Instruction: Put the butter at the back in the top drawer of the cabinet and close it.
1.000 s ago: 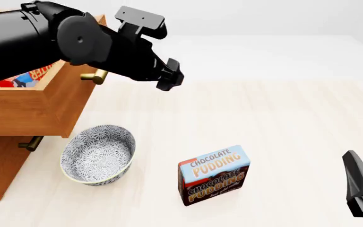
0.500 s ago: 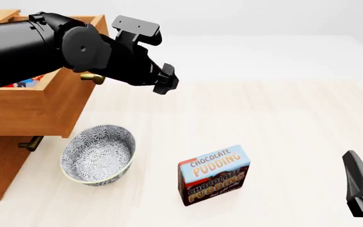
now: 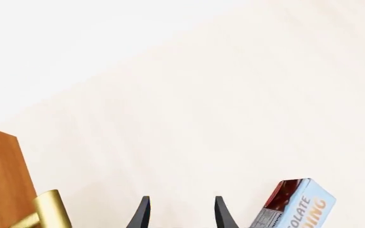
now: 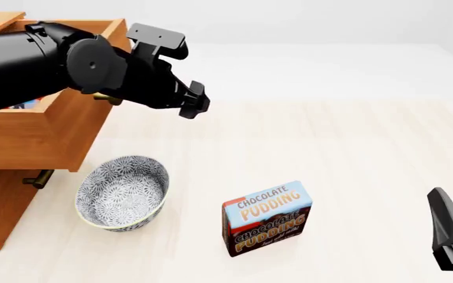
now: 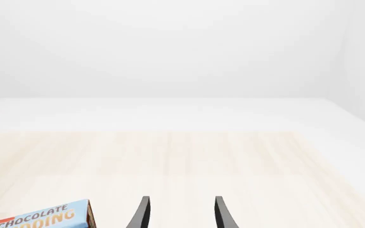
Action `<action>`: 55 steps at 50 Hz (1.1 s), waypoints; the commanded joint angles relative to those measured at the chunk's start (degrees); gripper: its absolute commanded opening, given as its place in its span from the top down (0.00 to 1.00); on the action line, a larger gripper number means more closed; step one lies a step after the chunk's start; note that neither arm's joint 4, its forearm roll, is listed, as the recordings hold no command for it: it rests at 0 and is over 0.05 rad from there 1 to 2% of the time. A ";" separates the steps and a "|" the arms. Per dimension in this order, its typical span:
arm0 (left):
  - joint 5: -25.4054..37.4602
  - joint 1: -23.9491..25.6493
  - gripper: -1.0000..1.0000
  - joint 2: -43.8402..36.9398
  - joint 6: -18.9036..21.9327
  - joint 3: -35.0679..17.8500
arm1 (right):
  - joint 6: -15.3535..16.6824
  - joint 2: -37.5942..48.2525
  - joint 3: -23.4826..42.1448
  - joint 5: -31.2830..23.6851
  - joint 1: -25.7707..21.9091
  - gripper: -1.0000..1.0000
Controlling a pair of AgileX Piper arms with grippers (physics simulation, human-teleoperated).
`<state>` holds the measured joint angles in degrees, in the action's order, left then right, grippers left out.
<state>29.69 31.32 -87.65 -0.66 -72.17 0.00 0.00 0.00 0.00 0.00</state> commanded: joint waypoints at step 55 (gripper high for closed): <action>-1.55 -11.51 0.00 6.66 2.31 8.82 | 0.00 0.00 0.00 0.00 0.00 0.00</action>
<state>27.83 22.30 -82.53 0.94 -64.60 0.00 0.00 0.00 0.00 0.00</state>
